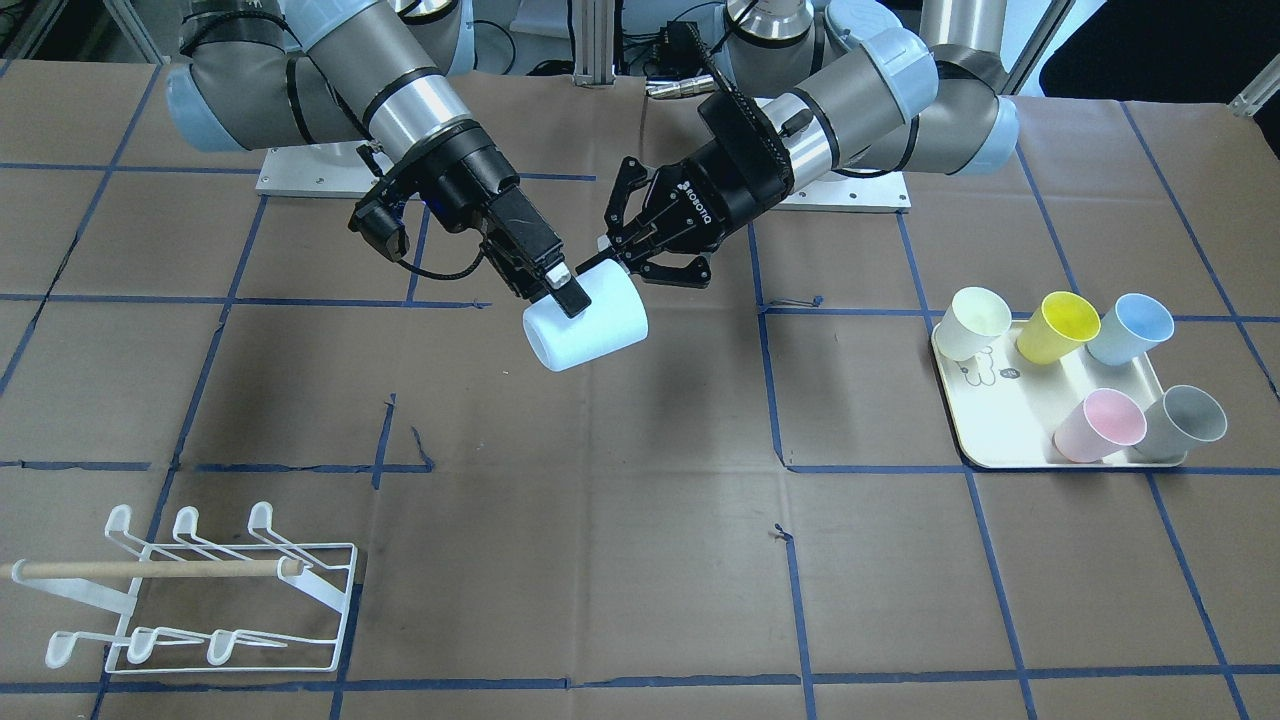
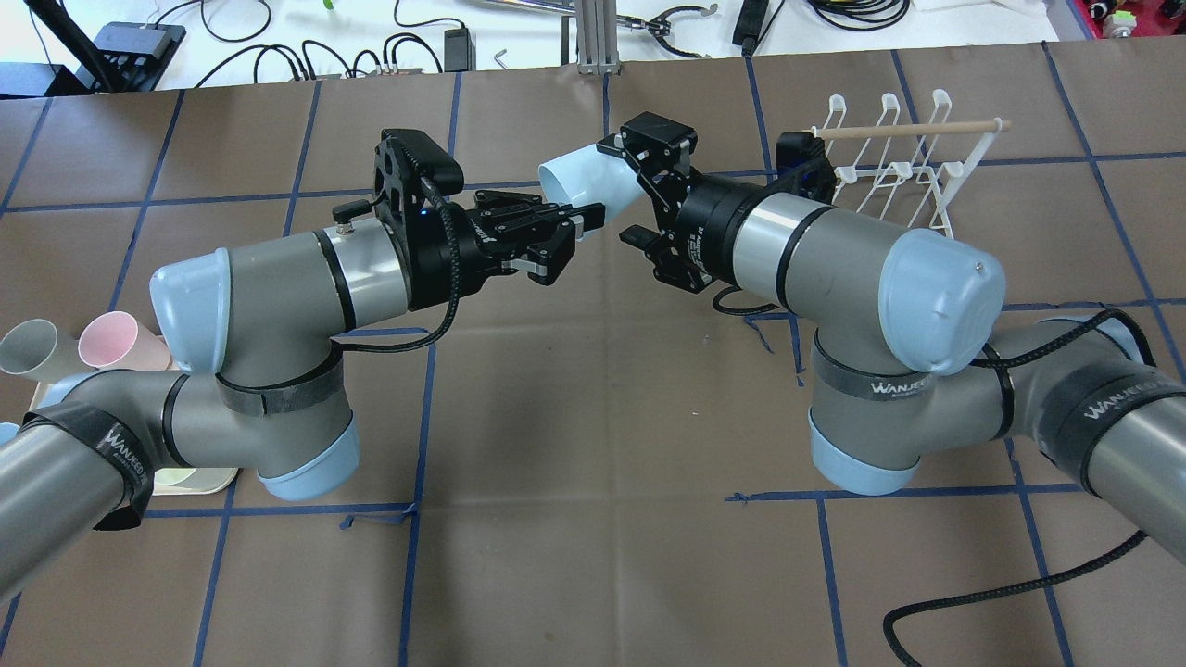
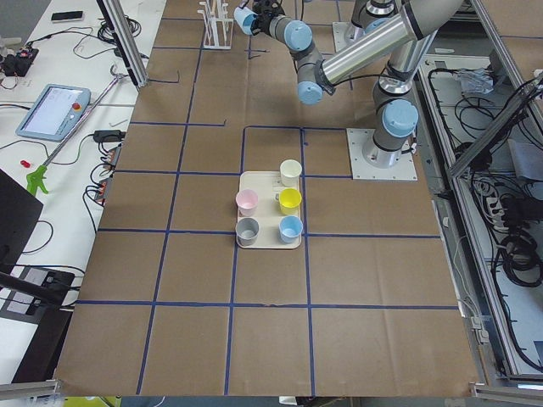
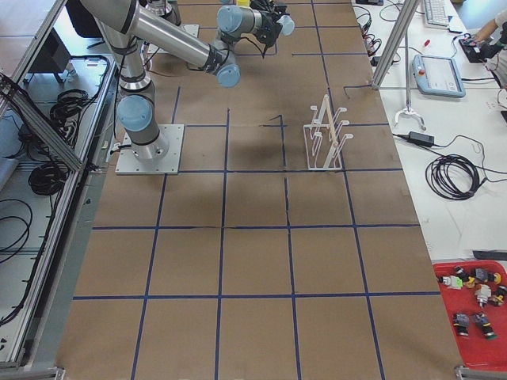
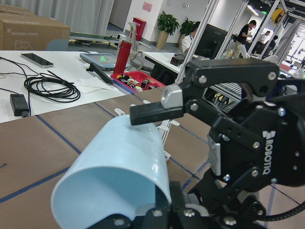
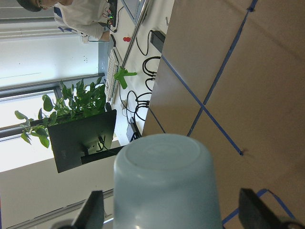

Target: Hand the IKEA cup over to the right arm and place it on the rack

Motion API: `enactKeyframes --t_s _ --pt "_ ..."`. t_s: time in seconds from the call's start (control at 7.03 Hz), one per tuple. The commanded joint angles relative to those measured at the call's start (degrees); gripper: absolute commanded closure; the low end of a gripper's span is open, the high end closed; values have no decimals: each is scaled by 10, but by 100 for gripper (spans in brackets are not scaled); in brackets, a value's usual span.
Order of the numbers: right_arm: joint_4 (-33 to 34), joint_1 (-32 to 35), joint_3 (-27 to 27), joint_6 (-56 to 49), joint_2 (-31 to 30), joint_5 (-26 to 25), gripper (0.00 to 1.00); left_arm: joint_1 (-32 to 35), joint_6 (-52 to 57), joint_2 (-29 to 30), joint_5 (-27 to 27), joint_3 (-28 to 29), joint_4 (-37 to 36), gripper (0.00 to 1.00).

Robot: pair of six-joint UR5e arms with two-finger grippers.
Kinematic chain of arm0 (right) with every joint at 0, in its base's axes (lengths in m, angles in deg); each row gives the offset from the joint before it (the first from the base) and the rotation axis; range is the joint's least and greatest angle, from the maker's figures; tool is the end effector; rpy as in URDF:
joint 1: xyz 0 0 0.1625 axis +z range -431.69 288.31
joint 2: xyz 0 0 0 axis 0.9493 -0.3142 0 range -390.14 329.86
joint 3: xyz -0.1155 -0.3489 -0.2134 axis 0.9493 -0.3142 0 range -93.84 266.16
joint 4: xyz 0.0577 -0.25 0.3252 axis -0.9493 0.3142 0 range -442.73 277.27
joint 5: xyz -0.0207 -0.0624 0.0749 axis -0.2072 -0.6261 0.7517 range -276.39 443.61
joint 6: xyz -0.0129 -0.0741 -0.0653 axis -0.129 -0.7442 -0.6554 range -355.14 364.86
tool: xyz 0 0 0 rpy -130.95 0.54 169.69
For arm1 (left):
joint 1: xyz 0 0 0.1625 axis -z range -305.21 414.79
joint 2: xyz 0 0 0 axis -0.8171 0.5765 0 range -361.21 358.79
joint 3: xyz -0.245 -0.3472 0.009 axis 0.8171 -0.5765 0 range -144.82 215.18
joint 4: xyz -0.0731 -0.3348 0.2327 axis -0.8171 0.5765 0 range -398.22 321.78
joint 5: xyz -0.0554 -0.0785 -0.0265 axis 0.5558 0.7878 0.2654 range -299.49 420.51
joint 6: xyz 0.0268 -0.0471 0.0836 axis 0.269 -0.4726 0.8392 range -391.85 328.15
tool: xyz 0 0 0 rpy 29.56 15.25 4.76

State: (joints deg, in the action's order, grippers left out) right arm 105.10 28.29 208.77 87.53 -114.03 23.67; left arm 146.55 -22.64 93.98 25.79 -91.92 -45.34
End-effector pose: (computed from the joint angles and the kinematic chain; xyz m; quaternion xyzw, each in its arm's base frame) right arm 0.2629 -0.4375 0.3809 0.3949 0.7525 -0.1657 0.5002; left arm -0.2283 -0.4256 0.3707 -0.2877 -0.7624 0.4338 0.3844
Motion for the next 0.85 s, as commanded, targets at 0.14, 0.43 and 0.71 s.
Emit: enactKeyframes --t_s 0.14,0.43,0.71 --pt "0 2 -4 -2 5 -2 14 0 -1 0 0 0 0 99" --pt "0 2 -5 -4 5 2 35 0 -1 -1 0 0 0 99" --pt "0 2 -5 -5 4 3 49 -1 -2 3 0 5 0 79"
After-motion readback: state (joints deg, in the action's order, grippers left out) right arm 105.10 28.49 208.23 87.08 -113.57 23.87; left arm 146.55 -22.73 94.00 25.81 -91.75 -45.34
